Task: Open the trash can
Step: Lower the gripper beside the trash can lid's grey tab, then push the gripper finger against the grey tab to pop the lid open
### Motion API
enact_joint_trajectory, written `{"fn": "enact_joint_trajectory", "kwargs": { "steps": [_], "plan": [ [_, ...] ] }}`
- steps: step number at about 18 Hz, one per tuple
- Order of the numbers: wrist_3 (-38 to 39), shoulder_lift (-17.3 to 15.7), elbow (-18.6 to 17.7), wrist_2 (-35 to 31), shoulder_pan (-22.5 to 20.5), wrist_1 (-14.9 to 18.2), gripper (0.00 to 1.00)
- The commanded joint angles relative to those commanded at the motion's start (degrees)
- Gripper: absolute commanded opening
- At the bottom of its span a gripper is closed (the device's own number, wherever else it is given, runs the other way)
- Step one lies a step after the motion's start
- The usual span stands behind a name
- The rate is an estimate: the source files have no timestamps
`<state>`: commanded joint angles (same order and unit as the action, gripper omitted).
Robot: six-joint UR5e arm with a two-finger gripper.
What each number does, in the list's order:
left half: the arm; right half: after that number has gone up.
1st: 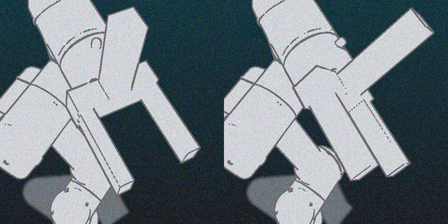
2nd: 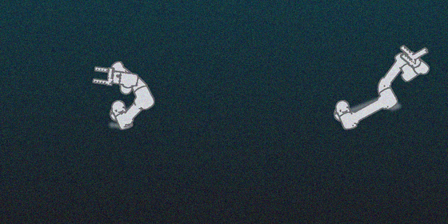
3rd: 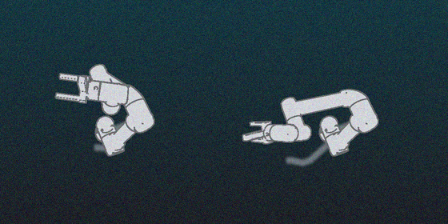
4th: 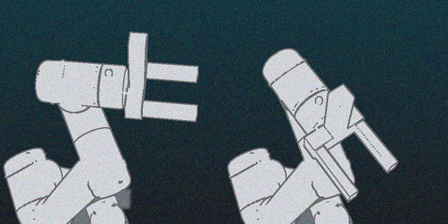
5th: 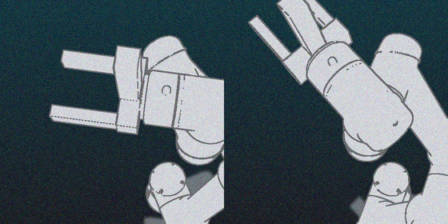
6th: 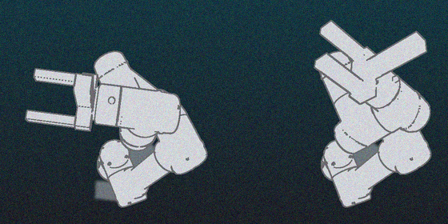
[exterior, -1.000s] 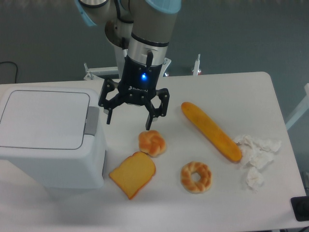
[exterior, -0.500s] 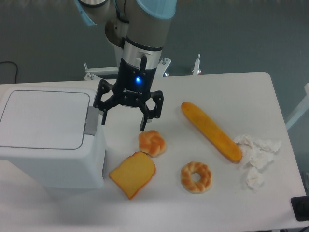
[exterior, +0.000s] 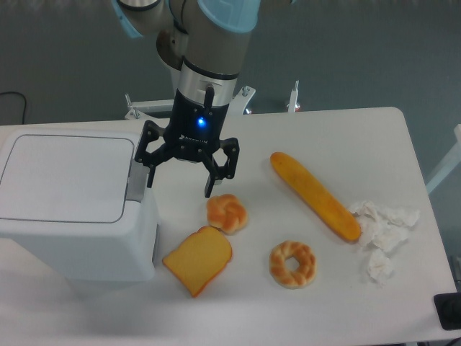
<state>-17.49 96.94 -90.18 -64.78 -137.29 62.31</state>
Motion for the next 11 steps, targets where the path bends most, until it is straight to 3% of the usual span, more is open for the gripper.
{"fn": "enact_joint_trajectory", "kwargs": {
  "steps": [11],
  "plan": [
    [-0.09, 0.26, -0.35, 0.00, 0.79, 0.00, 1.00]
  ]
}}
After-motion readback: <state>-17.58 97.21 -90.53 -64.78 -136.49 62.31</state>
